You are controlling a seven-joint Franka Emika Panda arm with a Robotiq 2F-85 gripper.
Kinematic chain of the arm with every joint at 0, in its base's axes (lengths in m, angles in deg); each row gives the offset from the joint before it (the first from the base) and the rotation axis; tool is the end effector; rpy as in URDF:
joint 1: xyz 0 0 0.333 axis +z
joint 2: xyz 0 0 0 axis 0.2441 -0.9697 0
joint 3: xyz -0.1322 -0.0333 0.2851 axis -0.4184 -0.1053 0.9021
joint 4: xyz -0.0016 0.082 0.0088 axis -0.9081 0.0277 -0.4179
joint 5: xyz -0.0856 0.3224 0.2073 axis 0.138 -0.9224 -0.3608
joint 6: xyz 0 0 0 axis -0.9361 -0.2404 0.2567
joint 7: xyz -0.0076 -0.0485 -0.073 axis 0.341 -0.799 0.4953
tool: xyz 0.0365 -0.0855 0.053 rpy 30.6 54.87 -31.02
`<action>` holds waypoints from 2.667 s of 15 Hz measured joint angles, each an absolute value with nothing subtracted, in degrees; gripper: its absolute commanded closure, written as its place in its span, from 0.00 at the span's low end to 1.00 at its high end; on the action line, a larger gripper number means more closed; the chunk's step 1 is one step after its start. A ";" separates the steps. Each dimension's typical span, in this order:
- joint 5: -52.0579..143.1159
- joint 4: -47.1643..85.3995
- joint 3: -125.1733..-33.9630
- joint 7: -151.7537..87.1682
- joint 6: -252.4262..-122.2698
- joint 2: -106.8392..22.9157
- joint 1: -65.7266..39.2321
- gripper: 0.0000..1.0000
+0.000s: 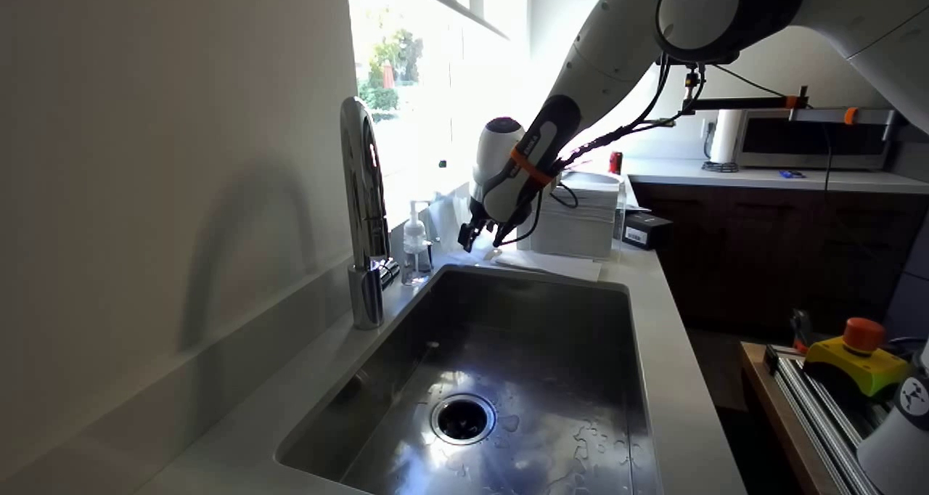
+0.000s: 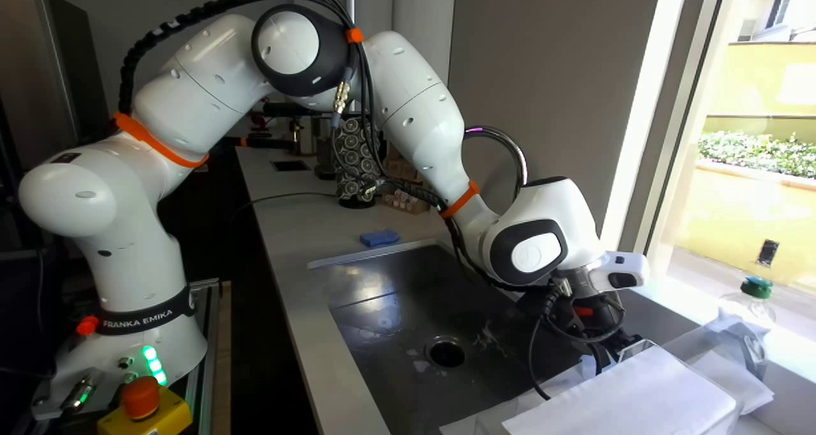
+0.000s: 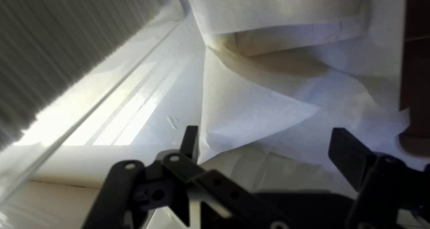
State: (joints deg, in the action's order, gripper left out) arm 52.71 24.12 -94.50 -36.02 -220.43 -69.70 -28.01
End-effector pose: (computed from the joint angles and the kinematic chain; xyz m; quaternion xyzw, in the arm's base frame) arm 0.6223 -0.3444 0.2145 0.9532 -0.1335 0.1868 0.1969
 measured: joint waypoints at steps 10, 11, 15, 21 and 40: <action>52.61 22.53 -94.59 -34.97 -220.43 -72.15 -28.04 0.42; 52.57 22.42 -94.59 -34.83 -220.43 -72.23 -28.04 0.50; 52.28 21.89 -94.58 -34.68 -220.43 -72.66 -28.12 0.81; 52.11 21.26 -94.42 -34.68 -220.43 -73.02 -28.14 0.99; 52.11 35.74 -87.45 -43.69 -207.33 -50.74 -28.48 0.98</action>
State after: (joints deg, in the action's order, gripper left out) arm 52.11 35.74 -87.45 -43.69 -207.33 -50.74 -28.48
